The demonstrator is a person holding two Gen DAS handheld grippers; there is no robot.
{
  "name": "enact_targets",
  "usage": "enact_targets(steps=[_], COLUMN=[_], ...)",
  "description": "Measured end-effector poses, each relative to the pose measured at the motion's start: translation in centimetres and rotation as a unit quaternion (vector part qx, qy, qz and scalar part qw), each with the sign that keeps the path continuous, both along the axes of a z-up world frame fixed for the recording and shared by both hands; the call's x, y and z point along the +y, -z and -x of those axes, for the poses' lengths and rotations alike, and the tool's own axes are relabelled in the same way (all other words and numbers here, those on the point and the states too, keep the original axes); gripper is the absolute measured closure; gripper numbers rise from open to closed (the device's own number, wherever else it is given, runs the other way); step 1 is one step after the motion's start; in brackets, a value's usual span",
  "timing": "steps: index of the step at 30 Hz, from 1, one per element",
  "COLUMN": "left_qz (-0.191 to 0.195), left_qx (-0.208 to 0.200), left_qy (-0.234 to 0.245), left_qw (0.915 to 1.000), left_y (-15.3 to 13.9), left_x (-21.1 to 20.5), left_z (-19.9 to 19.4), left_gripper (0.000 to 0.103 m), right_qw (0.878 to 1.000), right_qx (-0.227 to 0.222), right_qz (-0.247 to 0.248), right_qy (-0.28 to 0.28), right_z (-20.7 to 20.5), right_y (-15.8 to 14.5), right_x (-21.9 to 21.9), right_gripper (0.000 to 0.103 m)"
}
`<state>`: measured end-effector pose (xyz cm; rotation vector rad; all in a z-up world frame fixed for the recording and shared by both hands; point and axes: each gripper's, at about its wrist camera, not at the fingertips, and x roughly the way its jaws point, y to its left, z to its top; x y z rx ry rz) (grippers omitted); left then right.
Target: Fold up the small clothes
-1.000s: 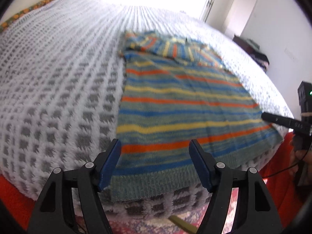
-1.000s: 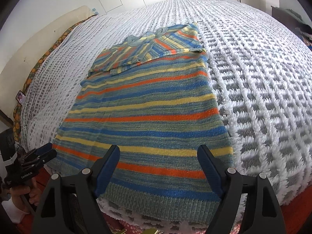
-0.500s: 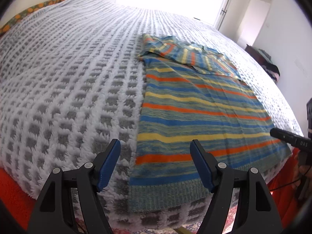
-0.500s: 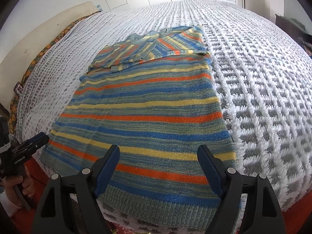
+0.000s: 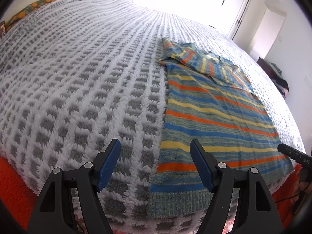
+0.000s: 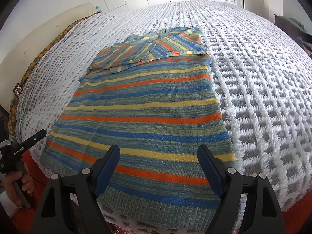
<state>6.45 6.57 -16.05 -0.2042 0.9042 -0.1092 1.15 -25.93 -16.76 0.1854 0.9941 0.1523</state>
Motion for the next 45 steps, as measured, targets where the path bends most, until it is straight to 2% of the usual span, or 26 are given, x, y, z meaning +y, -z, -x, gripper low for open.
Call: enact_targets(steps=[11, 16, 21, 28, 33, 38, 45], left_qz=[0.001, -0.001, 0.0, -0.022, -0.039, -0.041, -0.025], left_qx=[0.003, -0.009, -0.02, -0.031, -0.014, -0.012, -0.003], left_qy=[-0.021, -0.023, 0.006, 0.079, 0.119, 0.123, 0.092], left_qw=[0.9998, 0.9997, 0.9998, 0.9962, 0.9921, 0.9916, 0.9954], left_y=[0.1, -0.3, -0.8, -1.1, -0.4, -0.2, 0.0], left_x=[0.7, 0.7, -0.2, -3.3, -5.2, -5.5, -4.2], left_z=[-0.1, 0.0, 0.3, 1.0, 1.2, 1.4, 1.0], left_gripper=[0.028, 0.028, 0.028, 0.028, 0.028, 0.028, 0.028], right_qw=[1.0, 1.0, 1.0, 1.0, 1.0, 1.0, 1.0], right_qx=[-0.005, -0.011, -0.012, -0.012, -0.011, -0.012, -0.009], right_qz=[0.0, 0.001, 0.0, 0.002, 0.001, 0.001, 0.0], right_qy=[0.006, 0.006, 0.007, 0.002, 0.004, 0.005, 0.005], right_z=[0.1, 0.1, 0.1, 0.1, 0.2, 0.2, 0.2], right_y=[-0.2, -0.4, -0.5, -0.5, -0.5, -0.5, -0.4], right_x=[-0.2, -0.3, -0.3, 0.0, -0.1, -0.1, -0.1], right_gripper=[0.022, 0.022, 0.022, 0.022, 0.022, 0.022, 0.022])
